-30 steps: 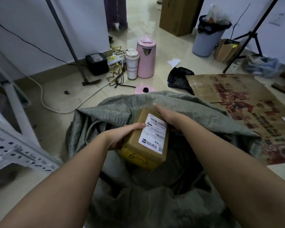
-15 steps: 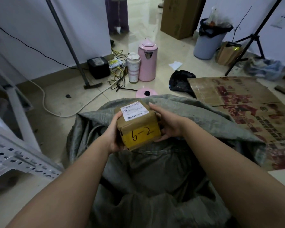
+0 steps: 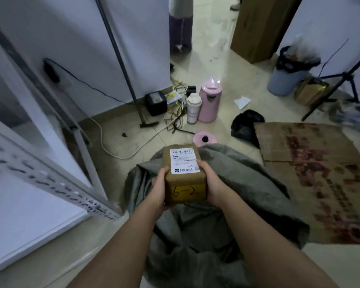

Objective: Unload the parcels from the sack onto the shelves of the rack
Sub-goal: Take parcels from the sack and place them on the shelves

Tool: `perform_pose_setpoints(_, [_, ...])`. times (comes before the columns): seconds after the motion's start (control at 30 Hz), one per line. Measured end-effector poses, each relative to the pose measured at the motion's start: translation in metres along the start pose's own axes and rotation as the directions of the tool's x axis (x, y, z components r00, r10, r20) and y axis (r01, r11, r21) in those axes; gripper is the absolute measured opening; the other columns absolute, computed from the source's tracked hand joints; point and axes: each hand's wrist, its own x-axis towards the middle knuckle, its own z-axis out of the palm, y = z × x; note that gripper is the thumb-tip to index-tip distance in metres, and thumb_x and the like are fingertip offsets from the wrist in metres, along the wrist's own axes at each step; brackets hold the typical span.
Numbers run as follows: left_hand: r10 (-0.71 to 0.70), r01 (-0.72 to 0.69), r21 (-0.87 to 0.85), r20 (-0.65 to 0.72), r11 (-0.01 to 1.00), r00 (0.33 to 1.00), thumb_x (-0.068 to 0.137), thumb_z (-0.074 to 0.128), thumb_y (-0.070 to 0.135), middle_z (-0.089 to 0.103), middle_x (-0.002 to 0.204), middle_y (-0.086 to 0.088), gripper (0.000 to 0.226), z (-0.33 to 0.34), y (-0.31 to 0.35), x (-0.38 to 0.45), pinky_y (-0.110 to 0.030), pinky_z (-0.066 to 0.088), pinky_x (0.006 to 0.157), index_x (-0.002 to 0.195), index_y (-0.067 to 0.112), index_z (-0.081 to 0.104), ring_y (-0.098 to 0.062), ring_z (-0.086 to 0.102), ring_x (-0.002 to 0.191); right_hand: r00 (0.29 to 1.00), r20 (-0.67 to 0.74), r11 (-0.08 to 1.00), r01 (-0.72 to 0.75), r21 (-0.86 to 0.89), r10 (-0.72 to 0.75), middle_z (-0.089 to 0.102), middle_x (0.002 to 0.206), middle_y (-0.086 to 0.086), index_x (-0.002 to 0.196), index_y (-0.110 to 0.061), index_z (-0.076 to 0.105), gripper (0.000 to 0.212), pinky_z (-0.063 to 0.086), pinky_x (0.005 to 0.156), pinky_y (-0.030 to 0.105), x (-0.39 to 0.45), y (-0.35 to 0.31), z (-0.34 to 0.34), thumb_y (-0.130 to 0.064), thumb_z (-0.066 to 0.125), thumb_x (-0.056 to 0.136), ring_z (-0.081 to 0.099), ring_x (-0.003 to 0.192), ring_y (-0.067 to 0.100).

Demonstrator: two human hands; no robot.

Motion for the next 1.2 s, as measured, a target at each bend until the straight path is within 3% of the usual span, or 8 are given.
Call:
perform_pose_setpoints(0.17, [-0.070,0.071,0.036,-0.003,0.997,0.998,0.062,0.054,0.077,0.070,0.105,-0.013,0.079,0.003,0.078,-0.120,-0.034,0.053,0.068,0.123,0.026,0.056,-0.028,0.067,0.094,0.998,-0.001,0.998,-0.066,-0.024,0.066,0.074,0.101,0.011,0.111,-0.021,0.070,0.048,0.053,0.081,0.038,-0.124,-0.081,0.041,-0.057,0.045,0.091,0.068,0.089,0.029])
perform_pose_setpoints(0.33, [-0.079,0.076,0.077,0.036,0.994,0.996,0.088,0.048,0.058,0.066,0.090,-0.012,0.043,0.003,0.163,-0.282,-0.029,0.047,0.062,0.105,0.021,0.063,-0.024,0.061,0.079,0.997,-0.031,0.995,-0.072,-0.065,0.070,0.074,0.103,0.013,0.112,-0.021,0.072,0.053,0.054,0.086,0.043,-0.252,-0.155,0.090,-0.062,0.050,0.086,0.068,0.094,0.031])
perform_pose_setpoints(0.43, [-0.053,0.050,0.079,0.032,0.996,0.998,0.088,0.047,0.060,0.069,0.093,-0.014,0.045,-0.002,0.199,-0.349,-0.027,0.048,0.060,0.104,0.021,0.064,-0.026,0.064,0.081,0.998,-0.032,0.997,-0.059,-0.042,0.058,0.074,0.102,0.014,0.103,-0.020,0.076,0.051,0.053,0.086,0.045,-0.315,-0.182,0.117,-0.061,0.051,0.086,0.069,0.092,0.033])
perform_pose_setpoints(0.57, [0.006,-0.011,0.095,0.056,0.995,0.998,0.085,0.046,0.062,0.073,0.099,-0.017,0.053,-0.004,0.232,-0.394,-0.040,0.054,0.073,0.113,0.022,0.068,-0.034,0.068,0.091,1.000,-0.016,1.000,-0.020,-0.007,0.020,0.075,0.095,0.013,0.090,-0.026,0.079,0.045,0.050,0.091,0.048,-0.370,-0.208,0.145,-0.060,0.050,0.087,0.068,0.088,0.033])
perform_pose_setpoints(0.63, [0.025,-0.032,0.098,0.073,0.995,0.997,0.087,0.046,0.060,0.073,0.098,-0.017,0.051,-0.008,0.247,-0.415,-0.043,0.055,0.077,0.111,0.021,0.068,-0.034,0.069,0.091,0.999,-0.019,1.000,-0.030,0.001,0.030,0.073,0.101,0.016,0.103,-0.021,0.076,0.052,0.051,0.090,0.047,-0.386,-0.216,0.155,-0.063,0.050,0.084,0.068,0.088,0.033])
perform_pose_setpoints(0.97, [0.064,-0.074,0.083,0.113,0.994,0.991,0.094,0.041,0.054,0.068,0.055,-0.008,0.046,-0.037,0.270,-0.479,-0.022,0.049,0.047,0.090,0.014,0.063,-0.020,0.065,0.051,0.996,0.049,0.986,-0.065,-0.155,0.073,0.071,0.103,0.018,0.116,-0.014,0.067,0.060,0.054,0.078,0.042,-0.430,-0.241,0.168,-0.057,0.067,0.073,0.067,0.095,0.036])
perform_pose_setpoints(1.07, [0.060,-0.064,0.054,0.070,0.997,0.996,0.091,0.047,0.052,0.067,0.052,-0.007,0.041,-0.052,0.268,-0.499,-0.025,0.049,0.057,0.086,0.014,0.060,-0.022,0.062,0.066,0.983,0.158,0.985,-0.075,-0.154,0.099,0.070,0.113,0.017,0.117,-0.018,0.069,0.067,0.051,0.092,0.050,-0.435,-0.241,0.182,-0.070,0.061,0.076,0.067,0.103,0.037])
perform_pose_setpoints(1.2, [0.081,-0.081,0.013,0.029,0.997,0.996,0.088,0.052,0.051,0.065,0.077,-0.011,0.037,-0.073,0.258,-0.520,-0.032,0.048,0.078,0.089,0.014,0.058,-0.024,0.059,0.080,0.986,0.137,0.980,-0.073,-0.183,0.099,0.073,0.101,0.019,0.107,-0.014,0.073,0.070,0.056,0.080,0.046,-0.443,-0.232,0.204,-0.074,0.058,0.075,0.070,0.091,0.036])
